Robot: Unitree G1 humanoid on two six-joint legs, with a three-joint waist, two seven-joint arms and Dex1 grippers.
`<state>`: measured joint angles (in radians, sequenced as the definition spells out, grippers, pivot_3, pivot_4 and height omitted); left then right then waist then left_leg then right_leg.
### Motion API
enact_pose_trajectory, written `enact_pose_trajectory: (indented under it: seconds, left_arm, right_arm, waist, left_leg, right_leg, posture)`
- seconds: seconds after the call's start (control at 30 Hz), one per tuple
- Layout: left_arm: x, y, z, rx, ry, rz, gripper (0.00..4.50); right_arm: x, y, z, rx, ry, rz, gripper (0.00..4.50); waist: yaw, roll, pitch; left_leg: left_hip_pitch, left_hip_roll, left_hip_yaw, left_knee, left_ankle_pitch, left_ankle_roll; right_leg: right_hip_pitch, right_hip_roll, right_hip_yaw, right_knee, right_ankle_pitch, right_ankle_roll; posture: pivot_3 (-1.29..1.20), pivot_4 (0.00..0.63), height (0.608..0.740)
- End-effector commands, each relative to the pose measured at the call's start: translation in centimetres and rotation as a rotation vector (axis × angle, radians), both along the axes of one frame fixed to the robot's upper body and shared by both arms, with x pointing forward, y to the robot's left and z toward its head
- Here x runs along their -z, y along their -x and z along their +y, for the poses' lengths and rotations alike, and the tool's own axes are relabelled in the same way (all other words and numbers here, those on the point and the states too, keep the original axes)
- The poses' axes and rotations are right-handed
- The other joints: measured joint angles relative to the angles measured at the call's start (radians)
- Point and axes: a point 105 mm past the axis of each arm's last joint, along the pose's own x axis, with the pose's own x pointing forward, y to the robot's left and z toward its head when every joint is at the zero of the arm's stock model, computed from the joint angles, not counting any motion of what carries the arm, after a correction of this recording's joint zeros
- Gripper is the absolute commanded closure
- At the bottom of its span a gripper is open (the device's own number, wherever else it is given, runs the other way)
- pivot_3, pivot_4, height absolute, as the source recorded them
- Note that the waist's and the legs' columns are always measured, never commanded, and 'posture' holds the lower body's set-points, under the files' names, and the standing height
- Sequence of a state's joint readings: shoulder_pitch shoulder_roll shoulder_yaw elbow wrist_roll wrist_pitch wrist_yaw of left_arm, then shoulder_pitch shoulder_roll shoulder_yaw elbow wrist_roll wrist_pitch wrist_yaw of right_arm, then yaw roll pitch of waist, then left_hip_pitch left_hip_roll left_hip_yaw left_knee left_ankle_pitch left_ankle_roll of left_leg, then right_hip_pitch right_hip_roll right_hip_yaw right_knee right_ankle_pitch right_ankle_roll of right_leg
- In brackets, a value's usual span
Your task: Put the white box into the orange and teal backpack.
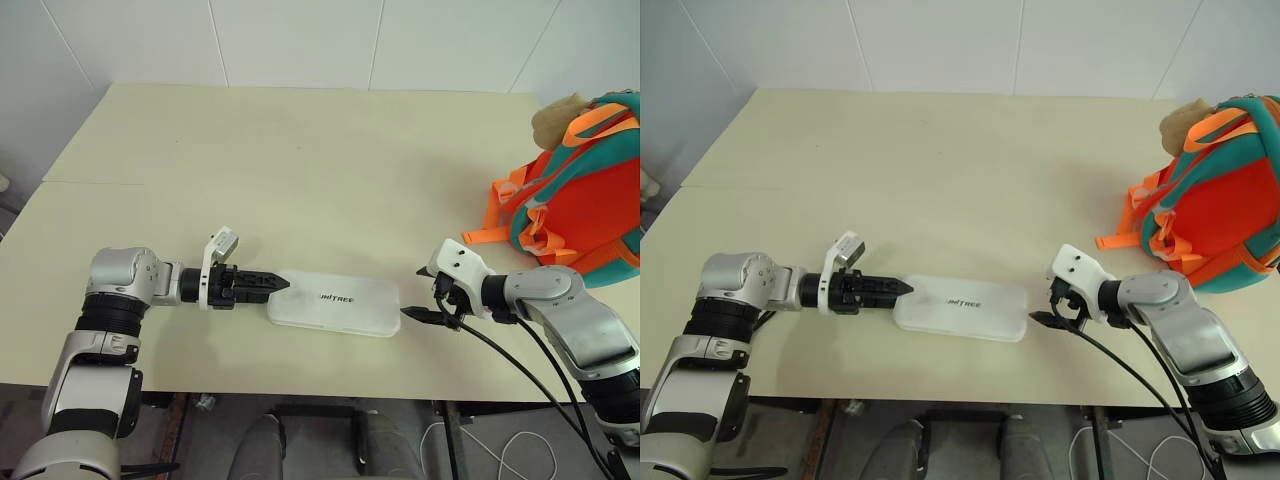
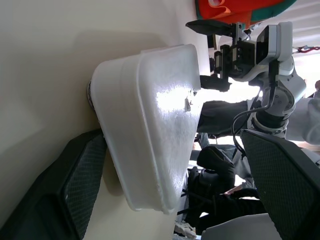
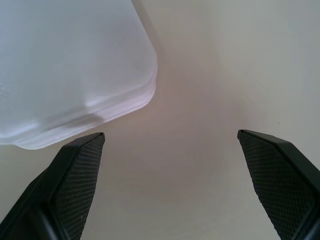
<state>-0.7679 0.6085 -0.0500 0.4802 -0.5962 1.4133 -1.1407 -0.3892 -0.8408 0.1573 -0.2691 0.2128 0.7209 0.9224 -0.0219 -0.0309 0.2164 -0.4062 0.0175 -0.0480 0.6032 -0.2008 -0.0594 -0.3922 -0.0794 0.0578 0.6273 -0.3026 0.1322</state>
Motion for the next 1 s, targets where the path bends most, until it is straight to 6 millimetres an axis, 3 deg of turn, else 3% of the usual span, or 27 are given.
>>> enact_pose_trajectory:
  seconds: [0.03, 0.43, 0.53, 0.6, 0.8, 0.9, 1.0]
  left_arm:
    - [1.7, 0.4, -0.5, 0.009, -0.031, 0.038, 0.01]
    - [2.0, 0.1, -1.9, 0.041, -0.018, 0.029, 0.01]
    - [2.1, -0.1, -1.9, 0.036, -0.018, 0.031, 0.56]
    - [1.9, -0.2, -1.8, 0.04, -0.012, 0.027, 1.29]
    - [1.7, 0.1, -1.1, 0.07, -0.04, 0.019, 2.94]
    - [1.7, 0.1, -0.8, 0.084, -0.059, 0.007, 3.23]
    - [1.5, 0.0, -0.2, 0.104, -0.11, -0.033, 3.23]
  right_arm:
    - [-0.9, 0.2, 0.8, -0.031, -0.006, -0.037, 0.0]
    - [-1.0, 0.1, 1.3, -0.035, -0.026, -0.038, 0.0]
    - [-1.0, 0.0, 1.2, -0.029, -0.022, -0.04, 0.0]
    - [-1.0, 0.1, 0.9, -0.022, -0.018, -0.041, 0.0]
    - [-1.4, 0.1, -0.2, 0.007, -0.01, -0.044, 0.0]
    - [-1.7, 0.0, -0.6, 0.024, -0.014, -0.051, 0.0]
    - [-3.8, -0.4, -1.6, 0.113, -0.122, -0.11, 0.0]
  waist:
    - [0.0, 0.0, 0.0]
    - [0.001, 0.0, 0.0]
    - [0.0, 0.0, 0.0]
    - [-0.003, 0.0, 0.0]
    - [-0.005, 0.0, 0.0]
    - [-0.005, 0.0, 0.0]
    - [-0.005, 0.0, 0.0]
  left_leg:
    - [0.0, 0.0, 0.0, 0.001, 0.0, 0.0]
    - [0.0, 0.0, 0.0, 0.006, 0.0, 0.001]
    - [0.0, -0.001, 0.0, 0.007, 0.0, 0.001]
    - [0.0, 0.0, 0.0, 0.006, 0.0, 0.001]
    - [-0.002, 0.0, 0.0, 0.004, -0.001, 0.002]
    - [-0.002, 0.0, 0.0, 0.004, -0.001, 0.002]
    - [-0.002, 0.0, 0.0, 0.003, -0.001, 0.002]
  right_leg:
    - [0.0, 0.0, 0.0, 0.0, 0.0, -0.001]
    - [0.002, 0.0, 0.001, -0.001, -0.002, -0.008]
    - [0.002, 0.0, 0.001, -0.002, -0.002, -0.008]
    - [0.002, 0.0, 0.001, -0.002, -0.002, -0.008]
    - [0.0, 0.0, 0.001, -0.002, -0.001, -0.007]
    - [0.0, 0.0, 0.001, -0.002, -0.001, -0.007]
    - [0.0, 0.0, 0.001, -0.003, -0.002, -0.008]
  posture:
    - [0.0, 0.15, 0.74]
    - [0.0, 0.15, 0.74]
    - [0.0, 0.15, 0.74]
    - [0.0, 0.15, 0.74]
    - [0.0, 0.15, 0.74]
    - [0.0, 0.15, 0.74]
    - [0.0, 0.15, 0.74]
